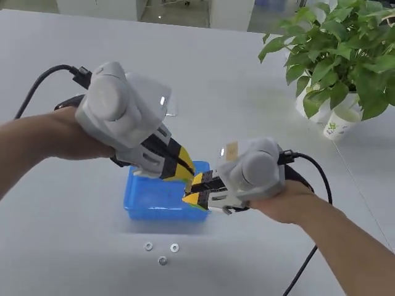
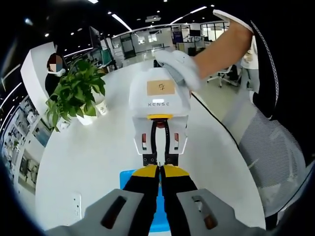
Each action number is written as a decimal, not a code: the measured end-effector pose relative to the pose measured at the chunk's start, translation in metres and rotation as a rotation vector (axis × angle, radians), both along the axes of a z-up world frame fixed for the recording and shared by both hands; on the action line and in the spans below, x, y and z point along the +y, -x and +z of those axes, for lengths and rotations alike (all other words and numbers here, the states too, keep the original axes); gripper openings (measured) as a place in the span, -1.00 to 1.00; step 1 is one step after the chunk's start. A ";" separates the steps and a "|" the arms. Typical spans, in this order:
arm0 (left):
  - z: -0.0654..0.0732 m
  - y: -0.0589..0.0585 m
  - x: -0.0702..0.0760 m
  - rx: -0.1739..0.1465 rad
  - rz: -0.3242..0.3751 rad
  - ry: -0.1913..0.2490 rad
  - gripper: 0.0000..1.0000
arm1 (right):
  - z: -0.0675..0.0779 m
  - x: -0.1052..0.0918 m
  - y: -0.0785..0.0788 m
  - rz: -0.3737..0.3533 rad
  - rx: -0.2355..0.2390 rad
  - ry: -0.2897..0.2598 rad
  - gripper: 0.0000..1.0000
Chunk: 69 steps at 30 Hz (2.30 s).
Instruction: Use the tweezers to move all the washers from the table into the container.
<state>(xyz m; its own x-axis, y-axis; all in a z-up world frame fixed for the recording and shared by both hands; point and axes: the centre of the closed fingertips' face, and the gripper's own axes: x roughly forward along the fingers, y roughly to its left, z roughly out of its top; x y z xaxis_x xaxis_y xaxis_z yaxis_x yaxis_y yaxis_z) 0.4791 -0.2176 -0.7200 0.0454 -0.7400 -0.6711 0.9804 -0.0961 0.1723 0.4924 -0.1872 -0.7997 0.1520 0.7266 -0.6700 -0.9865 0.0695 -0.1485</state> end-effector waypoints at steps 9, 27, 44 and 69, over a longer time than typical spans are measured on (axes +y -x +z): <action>-0.014 -0.018 -0.001 0.018 0.007 -0.006 -0.90 | -0.014 -0.001 -0.017 0.008 0.013 0.014 -0.79; -0.049 -0.036 -0.005 0.081 0.029 -0.017 -0.90 | -0.050 -0.006 -0.030 0.005 0.084 0.054 -0.79; -0.065 -0.040 -0.004 0.120 0.036 -0.018 -0.90 | -0.067 -0.004 -0.030 0.031 0.122 0.081 -0.78; -0.055 -0.038 -0.003 0.127 0.043 -0.010 -0.90 | -0.059 -0.005 -0.031 0.043 0.099 0.086 -0.77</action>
